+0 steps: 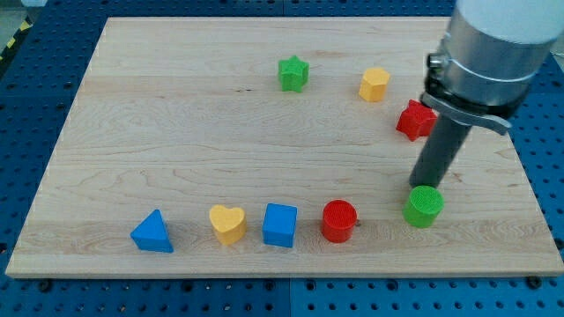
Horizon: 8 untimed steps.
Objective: Drag the green circle diagonally bottom left to the red star
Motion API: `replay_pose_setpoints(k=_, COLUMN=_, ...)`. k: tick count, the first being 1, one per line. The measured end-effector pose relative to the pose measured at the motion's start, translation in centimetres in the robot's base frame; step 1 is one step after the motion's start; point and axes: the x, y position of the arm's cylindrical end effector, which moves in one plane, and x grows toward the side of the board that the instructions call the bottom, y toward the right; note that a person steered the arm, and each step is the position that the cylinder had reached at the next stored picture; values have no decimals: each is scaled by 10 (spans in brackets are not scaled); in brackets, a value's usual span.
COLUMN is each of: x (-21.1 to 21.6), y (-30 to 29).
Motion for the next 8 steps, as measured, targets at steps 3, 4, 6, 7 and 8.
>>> replay_pose_setpoints(k=3, x=15, y=58)
replay_pose_setpoints(k=4, x=10, y=54)
replay_pose_setpoints(k=6, x=10, y=22)
replay_pose_setpoints(k=7, x=10, y=10)
replay_pose_setpoints(k=8, x=10, y=-2)
